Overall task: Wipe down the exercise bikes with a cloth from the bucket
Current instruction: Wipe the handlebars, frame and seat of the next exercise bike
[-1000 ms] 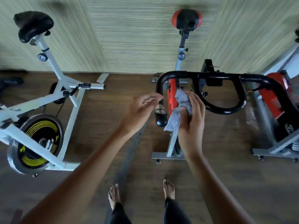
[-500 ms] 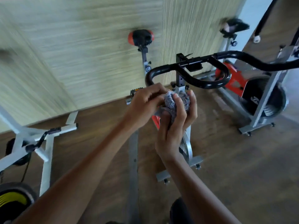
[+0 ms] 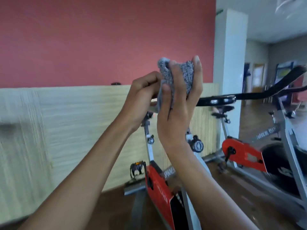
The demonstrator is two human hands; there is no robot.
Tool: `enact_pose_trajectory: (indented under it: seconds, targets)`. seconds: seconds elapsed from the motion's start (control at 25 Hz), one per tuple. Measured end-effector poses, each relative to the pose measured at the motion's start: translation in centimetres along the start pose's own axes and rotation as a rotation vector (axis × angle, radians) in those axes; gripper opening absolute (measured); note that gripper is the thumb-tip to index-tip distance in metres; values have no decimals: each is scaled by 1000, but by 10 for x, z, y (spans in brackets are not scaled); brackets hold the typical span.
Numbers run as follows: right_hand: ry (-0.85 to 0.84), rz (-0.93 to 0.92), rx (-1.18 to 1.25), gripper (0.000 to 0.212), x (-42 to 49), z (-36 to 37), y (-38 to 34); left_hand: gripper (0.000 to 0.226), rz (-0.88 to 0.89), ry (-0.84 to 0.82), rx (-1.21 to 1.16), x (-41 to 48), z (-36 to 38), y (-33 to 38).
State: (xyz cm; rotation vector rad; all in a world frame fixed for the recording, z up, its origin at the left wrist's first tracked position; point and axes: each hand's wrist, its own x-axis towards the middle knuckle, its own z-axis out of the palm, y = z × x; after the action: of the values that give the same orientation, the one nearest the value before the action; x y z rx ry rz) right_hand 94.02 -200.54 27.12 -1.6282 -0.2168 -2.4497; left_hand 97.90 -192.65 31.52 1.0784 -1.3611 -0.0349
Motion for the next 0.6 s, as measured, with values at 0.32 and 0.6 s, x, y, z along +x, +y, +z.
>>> enact_pose_trajectory:
  seconds: [0.32, 0.6]
  targets:
    - [123, -115, 48, 29, -41, 29, 37, 33, 78, -16, -38, -1, -8, -12]
    - [125, -222, 82, 28, -49, 38, 55, 35, 142, 36, -90, 3, -9, -23]
